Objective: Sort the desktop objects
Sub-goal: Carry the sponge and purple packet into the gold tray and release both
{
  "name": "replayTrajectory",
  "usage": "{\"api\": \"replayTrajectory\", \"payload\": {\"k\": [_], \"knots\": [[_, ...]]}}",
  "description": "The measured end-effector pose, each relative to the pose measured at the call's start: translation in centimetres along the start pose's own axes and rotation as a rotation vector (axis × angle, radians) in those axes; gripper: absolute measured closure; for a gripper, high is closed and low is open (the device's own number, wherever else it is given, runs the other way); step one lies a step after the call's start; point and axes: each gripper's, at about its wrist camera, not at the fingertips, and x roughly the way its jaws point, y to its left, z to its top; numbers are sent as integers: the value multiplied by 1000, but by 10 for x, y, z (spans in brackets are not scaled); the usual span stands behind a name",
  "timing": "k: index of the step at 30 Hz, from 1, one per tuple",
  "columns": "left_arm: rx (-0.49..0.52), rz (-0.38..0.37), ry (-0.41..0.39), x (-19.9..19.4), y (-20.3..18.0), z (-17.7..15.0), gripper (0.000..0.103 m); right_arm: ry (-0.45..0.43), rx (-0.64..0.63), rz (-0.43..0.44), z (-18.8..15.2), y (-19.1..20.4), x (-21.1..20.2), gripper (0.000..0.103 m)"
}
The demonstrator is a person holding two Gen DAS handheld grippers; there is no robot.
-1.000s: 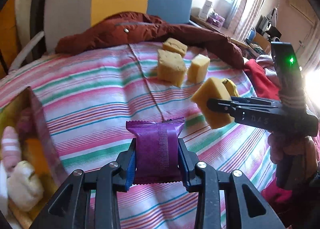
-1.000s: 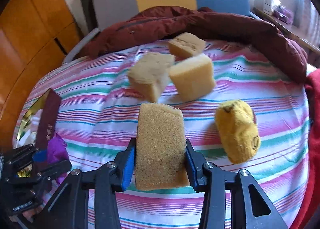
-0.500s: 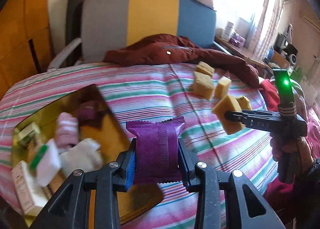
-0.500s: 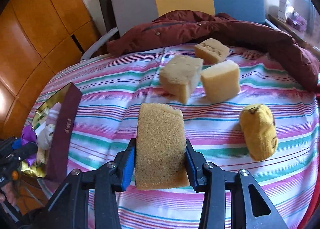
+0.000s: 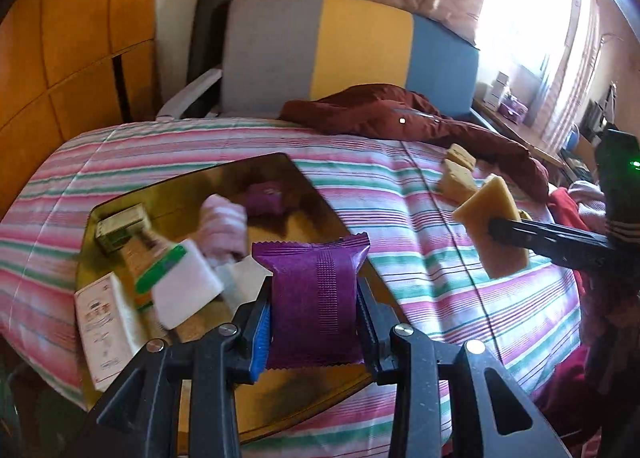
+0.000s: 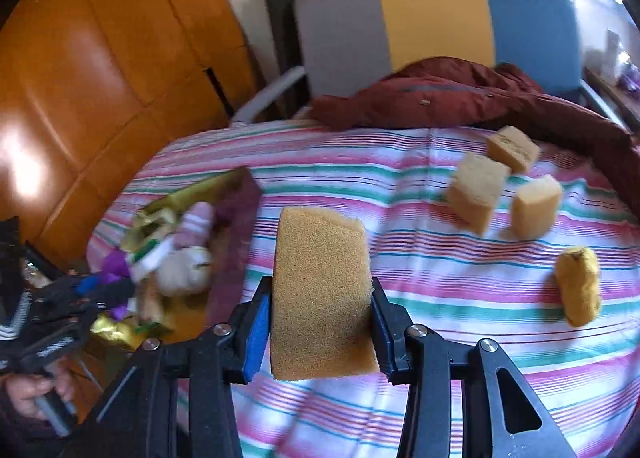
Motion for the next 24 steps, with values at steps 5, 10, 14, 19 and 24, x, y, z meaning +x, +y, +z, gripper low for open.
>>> {"api": "replayTrajectory", "payload": {"k": [5, 10, 14, 19, 24], "knots": [[-39, 16, 6, -3, 20, -9, 66, 7, -29, 59, -8, 39, 4, 58], [-78, 27, 7, -7, 37, -18, 66, 19, -59, 105, -14, 68, 7, 58], [-115, 35, 0, -12, 54, -22, 66, 28, -78, 133, -18, 86, 10, 58], [-173, 48, -14, -17, 78, -22, 66, 40, -94, 161, -21, 105, 17, 58], [-189, 58, -38, -20, 86, -15, 66, 40, -96, 175, -19, 116, 24, 58]]}}
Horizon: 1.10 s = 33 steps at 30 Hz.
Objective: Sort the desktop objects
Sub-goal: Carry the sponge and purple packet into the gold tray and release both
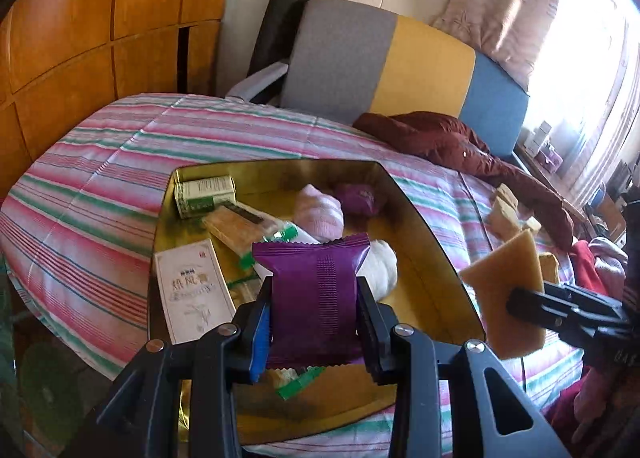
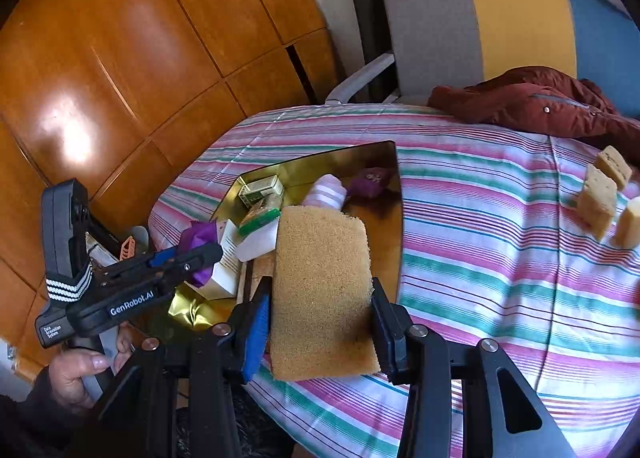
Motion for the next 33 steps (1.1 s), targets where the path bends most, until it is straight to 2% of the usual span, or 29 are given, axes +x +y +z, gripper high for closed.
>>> {"api": "replayTrajectory", "payload": {"k": [6, 12, 19, 23, 28, 33], "knots": [[-12, -8, -13, 3, 0, 8, 66, -2, 26, 10, 6, 2, 8, 55], [-21, -20, 19, 13, -3, 6, 60, 18, 65, 7, 6, -1, 23, 52], [-23, -14, 20, 13, -2, 3, 59, 39, 60, -9, 3, -1, 30, 47], [-15, 2, 19, 11, -3, 0, 59, 44, 55, -32, -1, 0, 31, 39], [17, 20, 5, 6, -10, 0, 58, 34, 44, -61, -4, 3, 28, 24], [48, 22, 1, 3, -18, -1, 56, 15, 37, -76, -6, 3, 22, 20]]}}
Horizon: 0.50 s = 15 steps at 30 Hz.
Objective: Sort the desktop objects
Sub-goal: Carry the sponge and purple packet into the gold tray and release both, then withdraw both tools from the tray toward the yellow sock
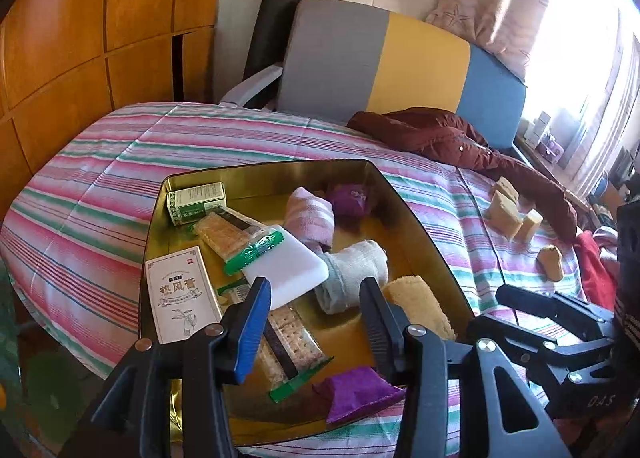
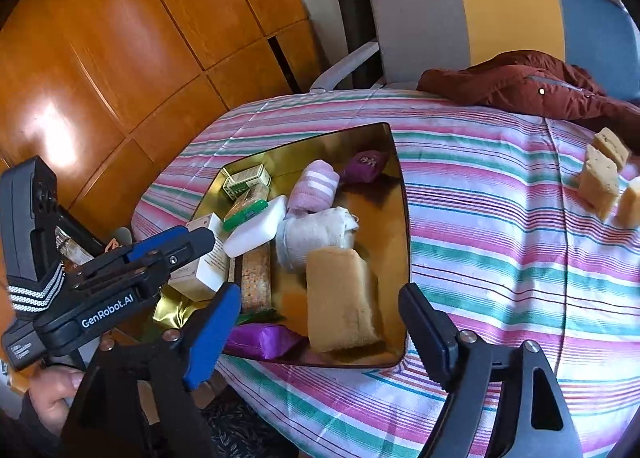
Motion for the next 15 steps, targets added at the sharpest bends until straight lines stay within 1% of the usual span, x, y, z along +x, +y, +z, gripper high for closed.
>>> {"api": "replayTrajectory", "payload": {"k": [4, 8, 12, 15], "knots": [[21, 12, 0, 0, -5, -2, 56, -34, -34, -29, -3, 4, -9, 14], [38, 21, -5, -2, -10, -3, 56, -66, -72, -84, -5, 7, -15, 12], [53, 32, -12, -4, -14, -4, 56, -103, -40, -120, -6, -1, -20, 11], [66, 43, -15, -5, -17, -3, 56, -114, -21, -143, -6, -8, -24, 11]]}}
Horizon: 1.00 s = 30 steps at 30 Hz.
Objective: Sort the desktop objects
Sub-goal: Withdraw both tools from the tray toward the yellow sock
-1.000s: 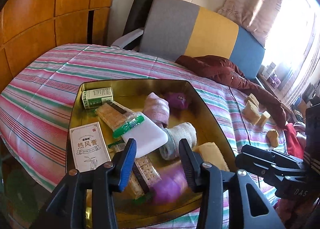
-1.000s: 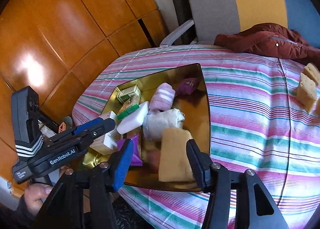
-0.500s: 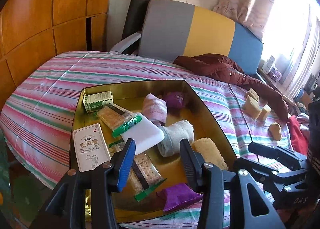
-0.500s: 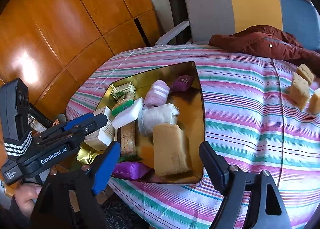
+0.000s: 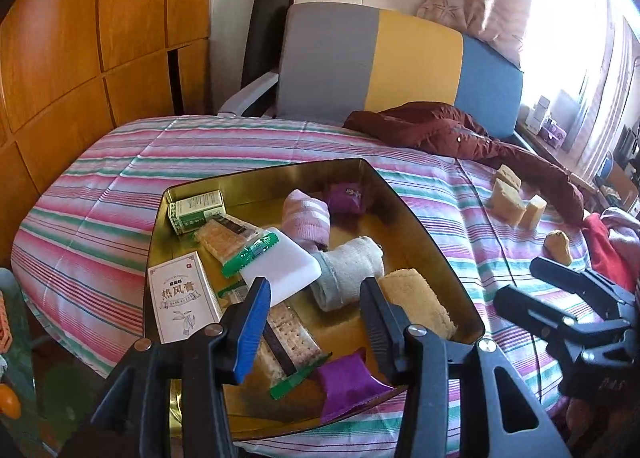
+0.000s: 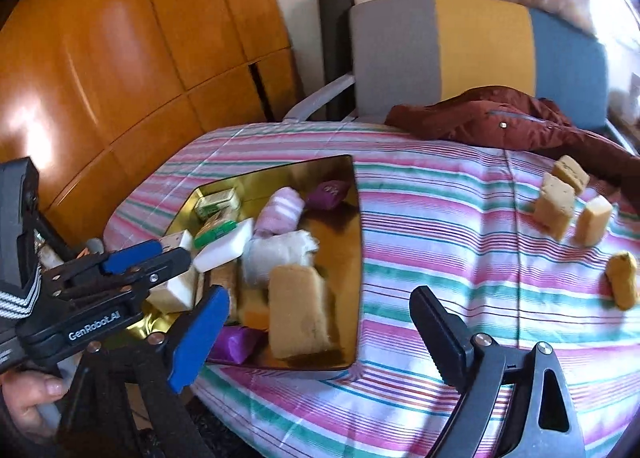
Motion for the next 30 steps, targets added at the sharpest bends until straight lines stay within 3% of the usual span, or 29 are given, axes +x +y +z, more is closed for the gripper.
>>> {"api": "replayTrajectory", "payload": {"k": [14, 30], "knots": [[84, -35, -9, 2, -32, 9, 56, 32, 90, -119, -3, -63, -14, 19], [225, -159, 27, 20, -103, 14, 56, 66, 298, -268, -12, -178, -47, 19]]}}
